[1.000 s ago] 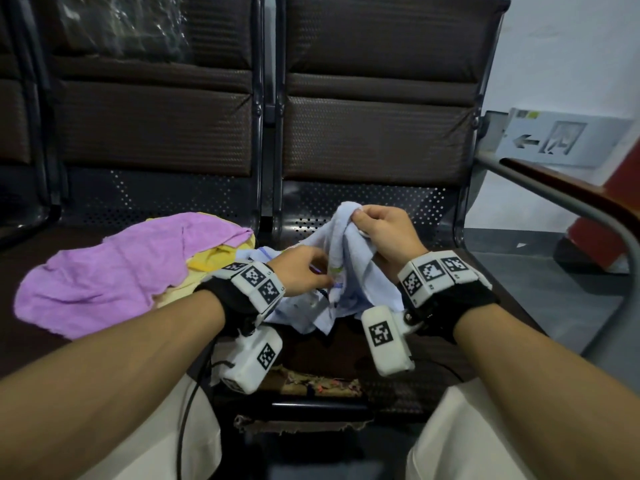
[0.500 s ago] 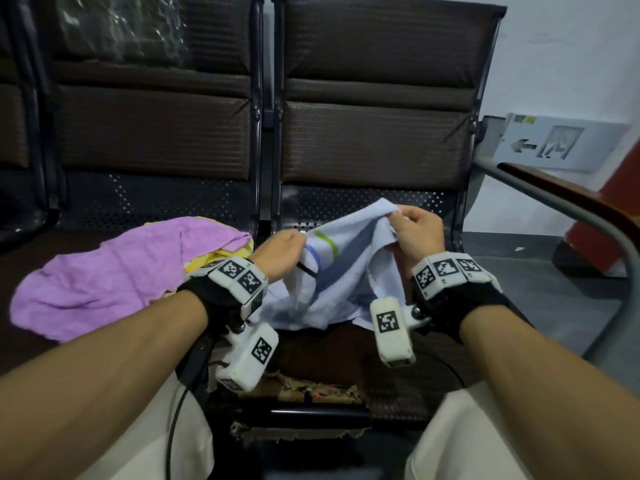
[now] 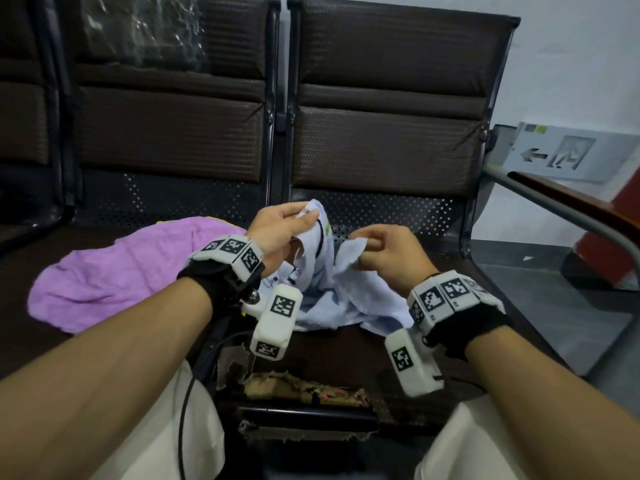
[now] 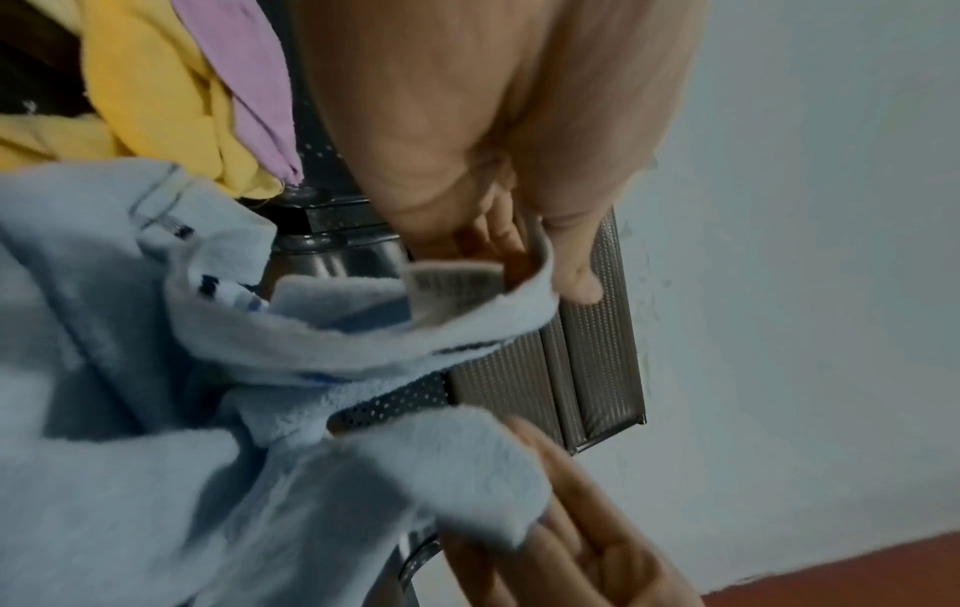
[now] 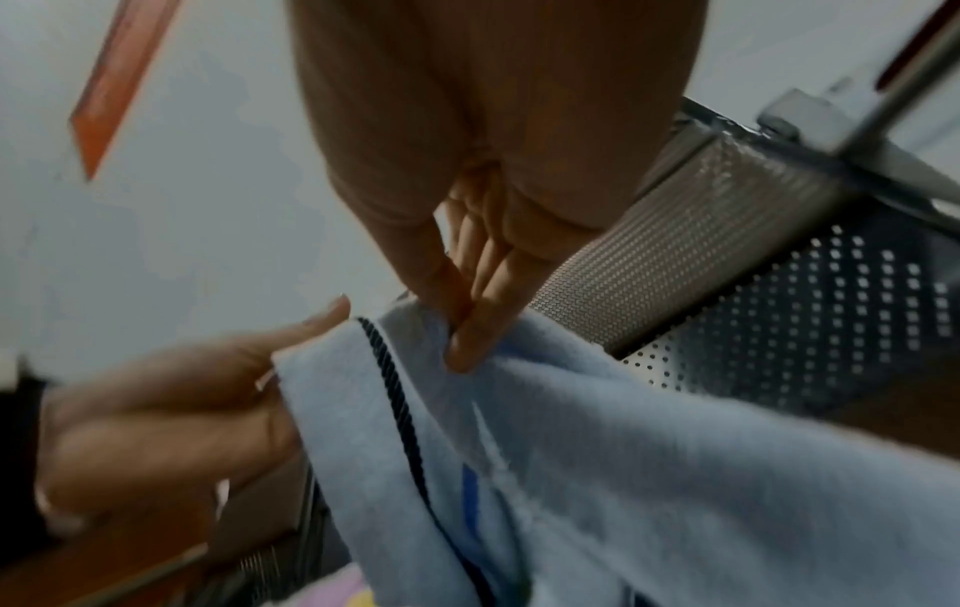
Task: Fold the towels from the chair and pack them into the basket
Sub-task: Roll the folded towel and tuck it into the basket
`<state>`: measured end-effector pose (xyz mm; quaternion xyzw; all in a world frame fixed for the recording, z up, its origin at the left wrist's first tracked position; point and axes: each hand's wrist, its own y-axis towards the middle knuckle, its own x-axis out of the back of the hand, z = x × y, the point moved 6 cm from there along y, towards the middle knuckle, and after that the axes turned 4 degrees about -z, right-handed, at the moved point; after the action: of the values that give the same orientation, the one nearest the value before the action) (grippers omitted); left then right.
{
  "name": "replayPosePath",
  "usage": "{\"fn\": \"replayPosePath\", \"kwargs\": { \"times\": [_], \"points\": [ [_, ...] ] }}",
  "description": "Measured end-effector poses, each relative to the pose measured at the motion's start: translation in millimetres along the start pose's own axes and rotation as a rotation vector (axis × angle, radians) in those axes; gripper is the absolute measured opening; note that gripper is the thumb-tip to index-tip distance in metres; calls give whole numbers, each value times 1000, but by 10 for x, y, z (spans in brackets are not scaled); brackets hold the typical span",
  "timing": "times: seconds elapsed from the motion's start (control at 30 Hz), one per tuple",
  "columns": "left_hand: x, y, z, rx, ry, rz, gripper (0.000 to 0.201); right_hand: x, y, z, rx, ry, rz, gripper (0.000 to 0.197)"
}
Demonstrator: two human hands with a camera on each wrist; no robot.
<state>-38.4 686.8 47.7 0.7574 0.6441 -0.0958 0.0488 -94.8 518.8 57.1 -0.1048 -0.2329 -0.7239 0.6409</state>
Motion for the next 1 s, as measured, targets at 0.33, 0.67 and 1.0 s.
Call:
{"fn": "replayPosePath", "kwargs": {
  "times": [0.33, 0.67, 1.0],
  "points": [
    [162, 12, 214, 31, 211, 46, 27, -3, -70, 260, 363, -374, 15, 7],
    [412, 149, 318, -49, 516, -106, 9, -290, -10, 195, 288, -288, 155, 4],
    [46, -60, 332, 93, 281, 174, 26, -375, 166, 121, 158, -271, 11, 17]
  ]
}}
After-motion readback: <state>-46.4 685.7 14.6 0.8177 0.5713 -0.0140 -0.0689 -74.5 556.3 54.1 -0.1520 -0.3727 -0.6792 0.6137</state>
